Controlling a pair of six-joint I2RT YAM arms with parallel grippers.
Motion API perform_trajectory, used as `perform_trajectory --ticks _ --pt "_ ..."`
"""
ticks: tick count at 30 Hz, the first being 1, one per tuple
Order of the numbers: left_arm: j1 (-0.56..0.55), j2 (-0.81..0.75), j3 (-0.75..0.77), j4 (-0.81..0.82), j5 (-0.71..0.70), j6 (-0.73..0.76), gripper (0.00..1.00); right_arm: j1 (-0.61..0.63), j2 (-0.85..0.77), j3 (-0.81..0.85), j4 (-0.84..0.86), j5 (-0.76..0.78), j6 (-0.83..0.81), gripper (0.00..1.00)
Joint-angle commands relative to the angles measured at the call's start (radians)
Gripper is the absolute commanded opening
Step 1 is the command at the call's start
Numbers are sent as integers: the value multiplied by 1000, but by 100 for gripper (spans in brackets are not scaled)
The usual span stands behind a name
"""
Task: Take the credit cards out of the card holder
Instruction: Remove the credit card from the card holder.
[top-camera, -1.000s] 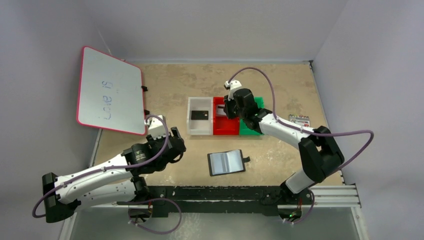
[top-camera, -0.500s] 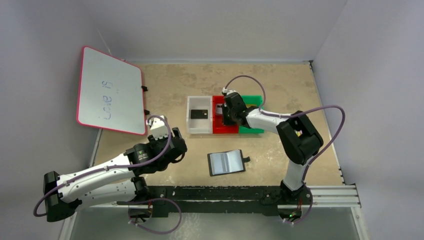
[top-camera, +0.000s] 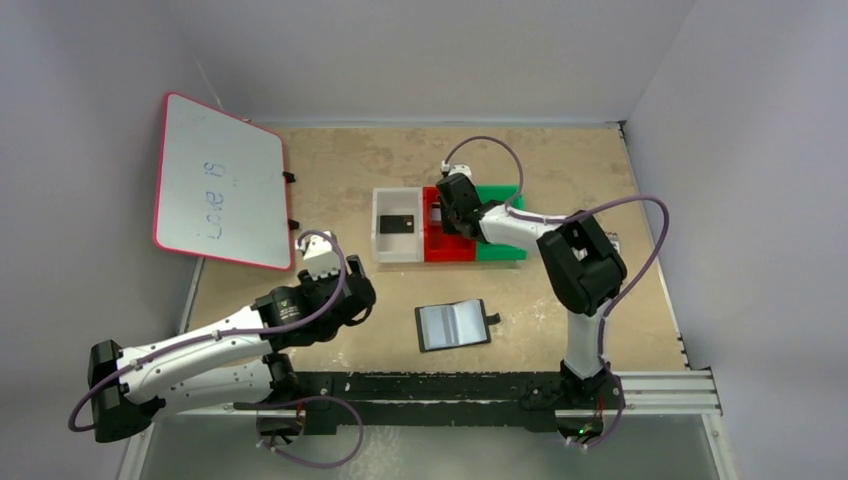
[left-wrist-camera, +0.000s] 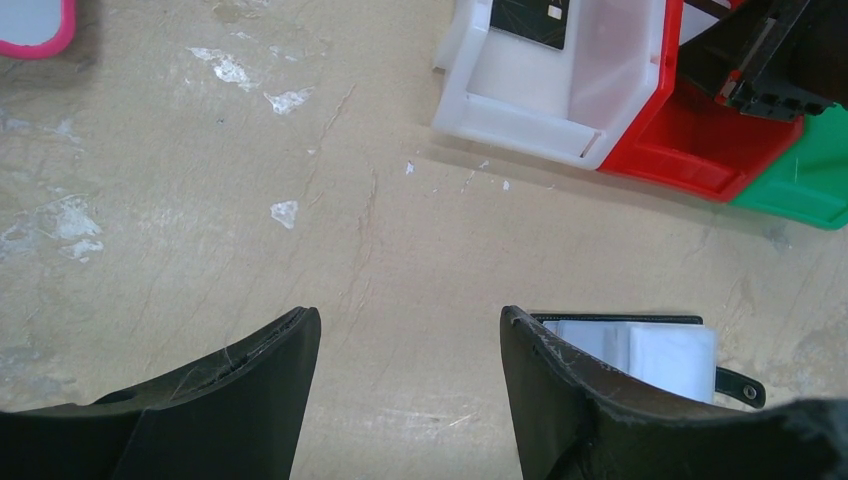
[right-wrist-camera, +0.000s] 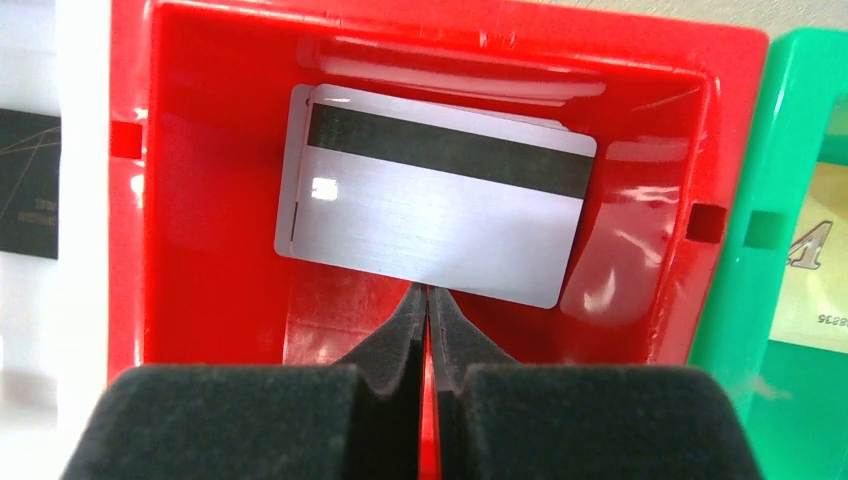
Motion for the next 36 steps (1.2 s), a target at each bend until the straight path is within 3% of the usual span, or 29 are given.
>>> perform_trajectory --ticks 1,8,13,20,24,29,34,36 --pt "3 7 -2 32 -4 -11 66 -1 25 69 0 59 -21 5" --pt "3 25 0 41 11 -9 66 -1 -1 74 -8 36 -26 8" --pt "4 22 -11 52 13 -9 66 -1 -120 -1 13 -8 -37 27" --pt "3 24 -8 86 -4 -20 67 2 -309 -125 67 -135 -33 39" --pt "3 29 -7 85 -23 -69 67 4 -417 -201 85 -161 -11 48" --pt "3 26 -19 103 -25 -131 67 10 -562 -293 71 -139 41 52" --pt "3 37 -34 132 -20 -189 67 11 -782 -474 84 -153 169 72" --pt "3 43 -45 154 -14 -207 67 9 -858 -536 80 -134 242 96"
